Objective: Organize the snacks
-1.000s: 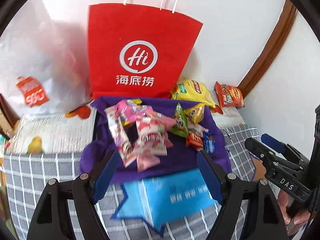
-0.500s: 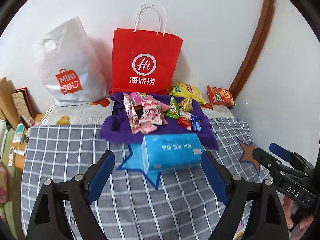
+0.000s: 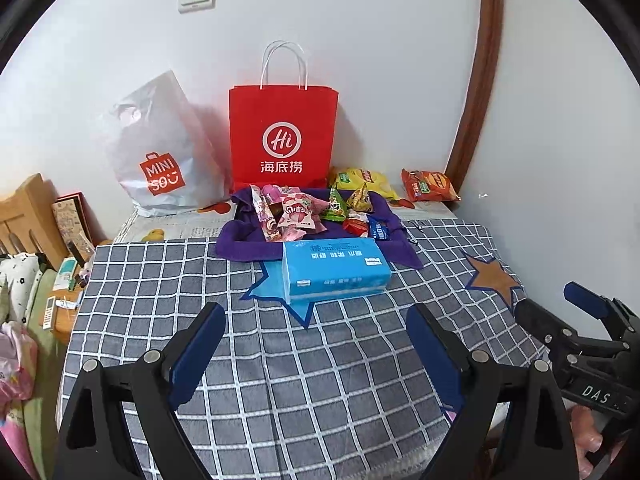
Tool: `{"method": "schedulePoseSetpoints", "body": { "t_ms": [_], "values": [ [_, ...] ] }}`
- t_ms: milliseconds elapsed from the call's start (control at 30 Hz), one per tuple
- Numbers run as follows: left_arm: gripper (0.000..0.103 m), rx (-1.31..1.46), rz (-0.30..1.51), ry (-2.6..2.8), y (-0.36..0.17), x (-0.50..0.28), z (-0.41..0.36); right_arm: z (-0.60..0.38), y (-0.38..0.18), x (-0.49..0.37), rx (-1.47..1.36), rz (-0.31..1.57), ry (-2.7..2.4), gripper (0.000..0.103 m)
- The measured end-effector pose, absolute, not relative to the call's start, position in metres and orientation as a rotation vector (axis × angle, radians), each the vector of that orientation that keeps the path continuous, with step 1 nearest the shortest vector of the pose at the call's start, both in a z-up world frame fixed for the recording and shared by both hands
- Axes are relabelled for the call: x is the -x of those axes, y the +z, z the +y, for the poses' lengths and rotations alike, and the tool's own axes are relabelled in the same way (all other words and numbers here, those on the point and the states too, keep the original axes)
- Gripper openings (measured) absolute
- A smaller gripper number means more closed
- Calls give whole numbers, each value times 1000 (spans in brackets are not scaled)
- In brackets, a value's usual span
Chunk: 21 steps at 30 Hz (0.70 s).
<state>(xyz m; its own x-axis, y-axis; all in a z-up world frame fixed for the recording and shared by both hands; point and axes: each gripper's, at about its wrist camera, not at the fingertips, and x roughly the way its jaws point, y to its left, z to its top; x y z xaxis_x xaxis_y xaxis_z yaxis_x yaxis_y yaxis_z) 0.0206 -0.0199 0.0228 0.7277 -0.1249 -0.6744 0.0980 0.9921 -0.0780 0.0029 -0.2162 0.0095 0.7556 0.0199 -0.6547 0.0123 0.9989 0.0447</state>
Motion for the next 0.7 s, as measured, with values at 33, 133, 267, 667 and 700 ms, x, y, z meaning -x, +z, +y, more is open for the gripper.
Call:
{"method": "schedulePoseSetpoints", "body": {
  "t_ms": [33, 133, 267, 667, 700],
  "values": [
    [92, 35, 741, -125, 24, -17, -20, -218, 11, 1, -56, 708, 10, 99],
    [92, 26, 726, -119, 28, -10, -21, -221, 16, 12, -77, 688, 10, 99],
    [92, 22, 721, -120, 29, -3, -23, -223, 15, 18, -75, 689, 0, 99],
    [92, 15, 727, -111, 28, 3, -25, -227, 16, 30, -92, 677, 16, 99],
    [92, 13, 728, -111, 28, 3, -26, -227, 16, 31, -91, 676, 14, 99]
  ]
}}
